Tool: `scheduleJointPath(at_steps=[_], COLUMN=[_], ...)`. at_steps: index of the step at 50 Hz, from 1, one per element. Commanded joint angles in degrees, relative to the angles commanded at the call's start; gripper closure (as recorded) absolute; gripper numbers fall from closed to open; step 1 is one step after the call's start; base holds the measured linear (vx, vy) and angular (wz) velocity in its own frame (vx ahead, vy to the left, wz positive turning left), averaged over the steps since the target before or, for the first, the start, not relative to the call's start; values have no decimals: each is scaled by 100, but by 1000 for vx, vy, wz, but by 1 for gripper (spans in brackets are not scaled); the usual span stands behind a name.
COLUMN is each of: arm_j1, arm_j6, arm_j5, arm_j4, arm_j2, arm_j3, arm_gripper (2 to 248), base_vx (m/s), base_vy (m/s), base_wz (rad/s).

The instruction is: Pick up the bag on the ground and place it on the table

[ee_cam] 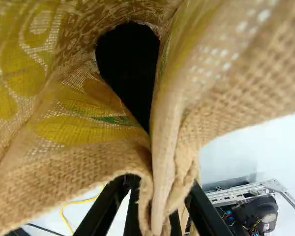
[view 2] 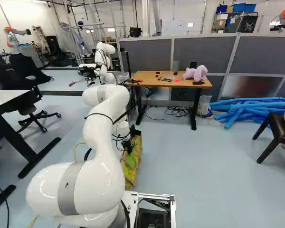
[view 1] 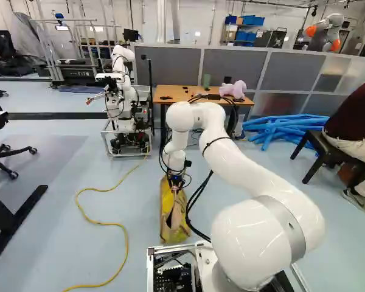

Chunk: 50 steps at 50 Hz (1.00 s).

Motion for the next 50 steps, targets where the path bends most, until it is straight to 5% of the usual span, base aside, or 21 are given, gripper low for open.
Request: scheduleJointPath(at_steps=[50], arm_j1=[-20], arm_j6=[0], arm_j5=[0], arm_j4=[0], arm_j2=[1042], arm_j3=[794], arm_gripper=[215], base_vx=[0], base_vy=[0], base_wz=[0])
